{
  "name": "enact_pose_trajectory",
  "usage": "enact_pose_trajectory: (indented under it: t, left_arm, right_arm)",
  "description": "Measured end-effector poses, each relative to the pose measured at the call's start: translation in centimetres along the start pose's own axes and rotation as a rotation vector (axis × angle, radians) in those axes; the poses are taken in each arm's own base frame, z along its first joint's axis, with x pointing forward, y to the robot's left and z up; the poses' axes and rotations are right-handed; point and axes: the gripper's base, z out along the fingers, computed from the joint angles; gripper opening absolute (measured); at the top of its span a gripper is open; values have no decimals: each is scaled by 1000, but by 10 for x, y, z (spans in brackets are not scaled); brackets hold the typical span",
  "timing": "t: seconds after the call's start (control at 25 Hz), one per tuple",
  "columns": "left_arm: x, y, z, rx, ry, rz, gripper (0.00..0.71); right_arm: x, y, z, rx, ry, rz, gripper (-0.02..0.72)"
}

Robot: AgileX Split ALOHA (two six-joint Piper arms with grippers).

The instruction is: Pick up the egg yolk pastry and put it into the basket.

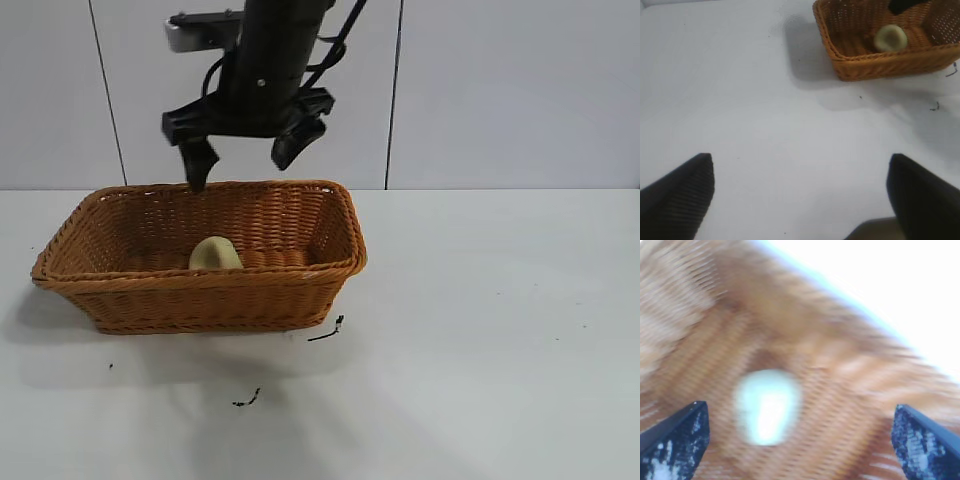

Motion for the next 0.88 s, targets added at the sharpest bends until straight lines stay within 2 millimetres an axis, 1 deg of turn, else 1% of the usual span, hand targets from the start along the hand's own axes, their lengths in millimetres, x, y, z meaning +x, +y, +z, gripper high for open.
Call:
enact_pose_trajectory:
  t: [0.16,0.24,0.32,0.4,0.48,0.6,0.76,0.88]
  left_arm:
    - [0,0,0,0,0,0,696]
    - [0,0,0,0,0,0,696]
    - [0,0,0,0,0,0,696]
    - [0,0,0,0,0,0,696]
    - [0,0,0,0,0,0,696]
    - [0,0,0,0,0,0,696]
    - [0,0,0,0,0,0,696]
    - [0,0,0,0,0,0,696]
  right_arm:
    - [5,-73,-2,69,32,123,683]
    - [9,-102,-6,97,32,174,683]
    - [12,-127,-14,121,26,219,683]
    - [14,-144,-25,138,25,250,683]
    - [18,-156,-35,150,41,276,683]
    - [26,-164,-43,153,105,300,683]
    - [32,-168,-46,159,155,302,683]
    - [32,-166,-61,158,138,301,682]
